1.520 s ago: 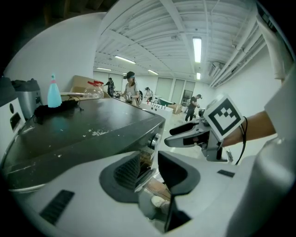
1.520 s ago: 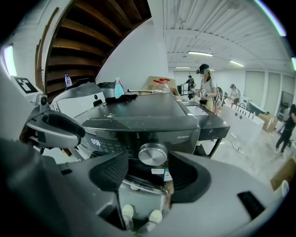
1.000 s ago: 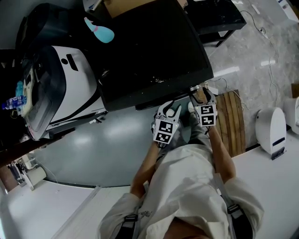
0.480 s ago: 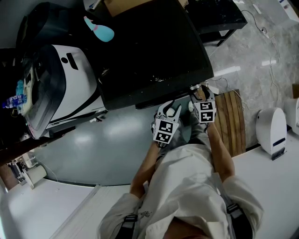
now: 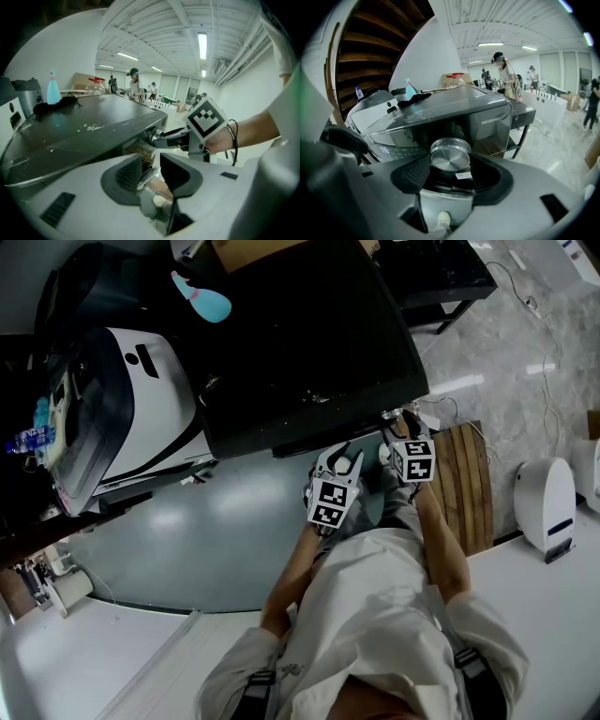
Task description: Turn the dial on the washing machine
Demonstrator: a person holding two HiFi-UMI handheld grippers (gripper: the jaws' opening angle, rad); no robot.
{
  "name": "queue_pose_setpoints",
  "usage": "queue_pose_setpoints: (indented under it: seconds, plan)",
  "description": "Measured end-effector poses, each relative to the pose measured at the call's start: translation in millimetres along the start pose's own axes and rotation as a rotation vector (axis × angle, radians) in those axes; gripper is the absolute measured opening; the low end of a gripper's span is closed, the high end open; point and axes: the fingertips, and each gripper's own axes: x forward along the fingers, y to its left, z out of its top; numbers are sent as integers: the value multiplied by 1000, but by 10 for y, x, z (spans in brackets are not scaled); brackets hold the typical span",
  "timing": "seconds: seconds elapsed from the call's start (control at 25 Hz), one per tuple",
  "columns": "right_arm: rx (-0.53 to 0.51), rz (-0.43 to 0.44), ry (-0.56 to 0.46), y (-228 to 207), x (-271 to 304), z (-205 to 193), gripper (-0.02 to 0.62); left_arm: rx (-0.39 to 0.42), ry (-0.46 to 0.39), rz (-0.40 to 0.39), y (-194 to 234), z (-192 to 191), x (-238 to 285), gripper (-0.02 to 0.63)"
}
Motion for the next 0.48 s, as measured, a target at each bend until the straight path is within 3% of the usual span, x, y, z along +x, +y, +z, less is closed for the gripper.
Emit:
queue_pose_setpoints:
  seconds: [0.48]
  plan:
    - [192, 108, -31, -32, 7, -11, 270, 1, 5, 0, -85, -15, 13, 126]
